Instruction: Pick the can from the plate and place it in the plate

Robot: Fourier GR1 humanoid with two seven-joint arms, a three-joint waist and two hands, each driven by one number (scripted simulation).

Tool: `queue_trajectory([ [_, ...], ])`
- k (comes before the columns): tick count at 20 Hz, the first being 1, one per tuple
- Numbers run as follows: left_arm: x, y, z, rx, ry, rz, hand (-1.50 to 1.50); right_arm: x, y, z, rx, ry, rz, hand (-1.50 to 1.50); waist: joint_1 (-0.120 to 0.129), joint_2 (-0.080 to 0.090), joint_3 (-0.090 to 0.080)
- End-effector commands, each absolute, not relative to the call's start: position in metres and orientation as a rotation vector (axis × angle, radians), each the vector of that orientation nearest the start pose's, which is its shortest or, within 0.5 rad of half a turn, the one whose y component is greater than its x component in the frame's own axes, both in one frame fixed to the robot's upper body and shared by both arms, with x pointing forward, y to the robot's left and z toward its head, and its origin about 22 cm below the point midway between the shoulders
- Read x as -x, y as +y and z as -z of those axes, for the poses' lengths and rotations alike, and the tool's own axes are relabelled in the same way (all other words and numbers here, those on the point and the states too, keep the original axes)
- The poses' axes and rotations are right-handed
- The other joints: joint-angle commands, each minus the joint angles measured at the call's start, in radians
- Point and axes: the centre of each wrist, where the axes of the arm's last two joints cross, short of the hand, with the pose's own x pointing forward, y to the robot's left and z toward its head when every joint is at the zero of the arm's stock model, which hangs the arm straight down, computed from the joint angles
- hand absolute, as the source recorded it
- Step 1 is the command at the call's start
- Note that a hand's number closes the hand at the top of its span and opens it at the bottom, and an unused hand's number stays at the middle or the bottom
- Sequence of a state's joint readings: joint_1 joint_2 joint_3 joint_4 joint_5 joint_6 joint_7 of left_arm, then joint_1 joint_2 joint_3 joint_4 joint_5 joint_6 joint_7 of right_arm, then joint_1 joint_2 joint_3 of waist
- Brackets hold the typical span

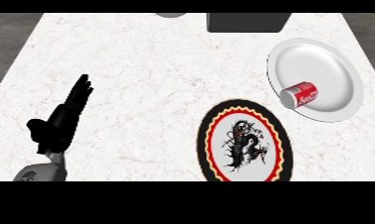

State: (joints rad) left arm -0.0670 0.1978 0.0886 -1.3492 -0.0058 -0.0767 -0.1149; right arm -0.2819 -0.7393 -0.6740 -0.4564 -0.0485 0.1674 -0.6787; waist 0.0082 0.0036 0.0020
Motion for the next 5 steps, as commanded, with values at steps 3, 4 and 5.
queue_trajectory([
  [3, -0.245, 0.297, 0.033, -0.143, -1.512, 0.155, 0.00, -0.183, -0.573, -0.008, 0.770, -1.632, 0.195, -1.50, 0.010, 0.002, 0.001],
  [4, -0.254, 0.306, 0.019, -0.145, -1.535, 0.149, 0.00, -0.160, -0.568, 0.017, 0.756, -1.650, 0.209, -1.50, 0.005, 0.001, 0.001],
  [5, -0.250, 0.298, 0.027, -0.134, -1.542, 0.152, 0.00, -0.168, -0.573, 0.004, 0.788, -1.662, 0.197, -1.50, 0.009, 0.003, 0.002],
])
